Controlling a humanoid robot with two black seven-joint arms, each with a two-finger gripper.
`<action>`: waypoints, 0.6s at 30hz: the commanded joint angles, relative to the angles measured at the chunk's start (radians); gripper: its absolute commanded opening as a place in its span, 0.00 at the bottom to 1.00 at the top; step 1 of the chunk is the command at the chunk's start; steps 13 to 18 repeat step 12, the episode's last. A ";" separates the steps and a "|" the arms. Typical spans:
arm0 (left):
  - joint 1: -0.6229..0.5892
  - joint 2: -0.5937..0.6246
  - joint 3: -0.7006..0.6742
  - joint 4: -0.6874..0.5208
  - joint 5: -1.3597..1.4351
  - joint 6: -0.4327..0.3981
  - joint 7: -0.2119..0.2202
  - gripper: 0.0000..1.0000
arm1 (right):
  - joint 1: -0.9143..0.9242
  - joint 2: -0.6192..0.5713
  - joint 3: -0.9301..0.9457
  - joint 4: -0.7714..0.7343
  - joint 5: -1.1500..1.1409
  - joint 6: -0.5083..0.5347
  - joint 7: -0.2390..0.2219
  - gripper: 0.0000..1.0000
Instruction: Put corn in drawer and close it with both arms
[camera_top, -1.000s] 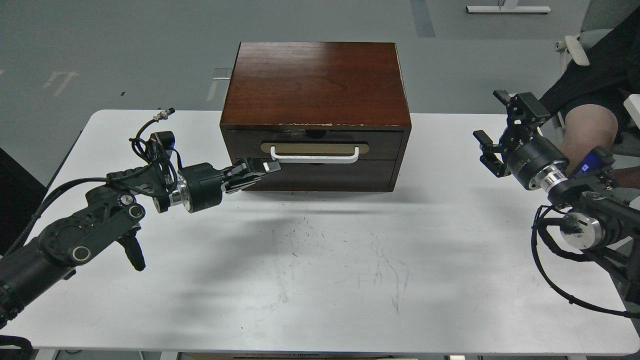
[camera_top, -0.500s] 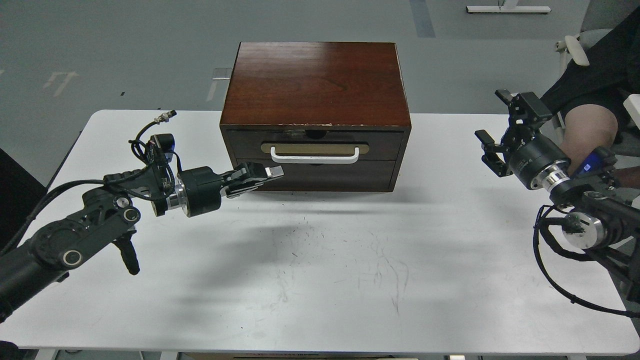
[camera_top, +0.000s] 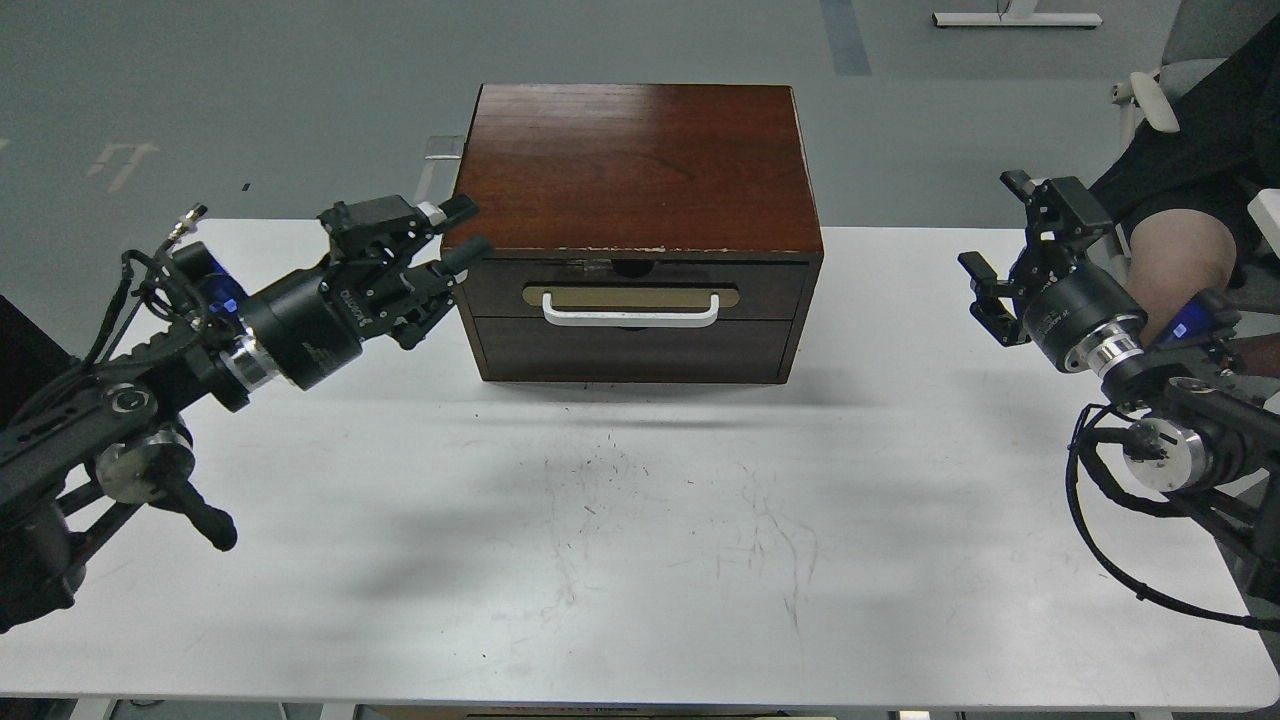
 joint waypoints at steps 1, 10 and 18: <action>0.087 0.002 -0.078 0.013 -0.060 0.000 0.000 1.00 | 0.000 0.025 0.000 -0.034 0.001 0.000 0.000 1.00; 0.253 -0.010 -0.178 0.048 -0.098 0.000 0.000 1.00 | -0.023 0.044 0.000 -0.049 0.005 0.000 0.000 1.00; 0.259 -0.010 -0.178 0.048 -0.098 0.000 0.000 1.00 | -0.026 0.053 0.000 -0.048 0.005 0.000 0.000 1.00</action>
